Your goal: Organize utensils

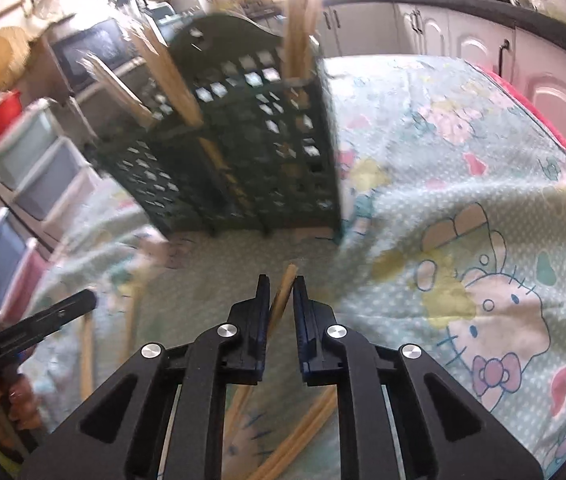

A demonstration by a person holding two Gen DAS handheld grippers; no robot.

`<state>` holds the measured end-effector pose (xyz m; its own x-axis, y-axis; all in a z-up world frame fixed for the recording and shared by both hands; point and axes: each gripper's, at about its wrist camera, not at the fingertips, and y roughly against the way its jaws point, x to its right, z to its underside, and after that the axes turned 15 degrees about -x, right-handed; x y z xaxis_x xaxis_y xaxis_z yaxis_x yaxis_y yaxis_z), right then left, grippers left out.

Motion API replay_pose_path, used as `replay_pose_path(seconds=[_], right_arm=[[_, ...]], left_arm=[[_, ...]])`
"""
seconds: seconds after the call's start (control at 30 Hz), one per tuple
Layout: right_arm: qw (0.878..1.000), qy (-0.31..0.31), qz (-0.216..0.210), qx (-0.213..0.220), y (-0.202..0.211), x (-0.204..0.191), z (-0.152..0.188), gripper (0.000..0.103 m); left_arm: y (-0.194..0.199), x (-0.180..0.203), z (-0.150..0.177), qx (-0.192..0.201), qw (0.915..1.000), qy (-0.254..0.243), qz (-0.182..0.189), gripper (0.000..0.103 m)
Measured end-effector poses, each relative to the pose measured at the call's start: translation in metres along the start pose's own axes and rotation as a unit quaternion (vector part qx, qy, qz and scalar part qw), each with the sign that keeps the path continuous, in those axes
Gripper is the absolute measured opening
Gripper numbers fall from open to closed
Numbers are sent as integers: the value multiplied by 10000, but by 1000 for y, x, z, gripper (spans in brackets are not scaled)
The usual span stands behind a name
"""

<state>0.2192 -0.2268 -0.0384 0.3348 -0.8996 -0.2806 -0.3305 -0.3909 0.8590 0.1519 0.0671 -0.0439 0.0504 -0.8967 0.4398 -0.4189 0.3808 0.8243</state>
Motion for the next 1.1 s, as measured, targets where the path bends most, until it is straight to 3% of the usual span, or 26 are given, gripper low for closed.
replay_pose_path(seconds=[0.3, 0.57, 1.1], right_arm=[[9961, 532, -288, 642, 54, -38, -4, 8], [9909, 801, -160, 1071, 78, -55, -7, 7], [9812, 833, -44, 1738, 124, -52, -9, 6]], left_arm=[[30, 20, -18, 382, 9990, -181, 164, 4], [51, 43, -30, 612, 9966, -449, 309, 4], [76, 103, -48, 932, 9875, -1217, 359, 3]])
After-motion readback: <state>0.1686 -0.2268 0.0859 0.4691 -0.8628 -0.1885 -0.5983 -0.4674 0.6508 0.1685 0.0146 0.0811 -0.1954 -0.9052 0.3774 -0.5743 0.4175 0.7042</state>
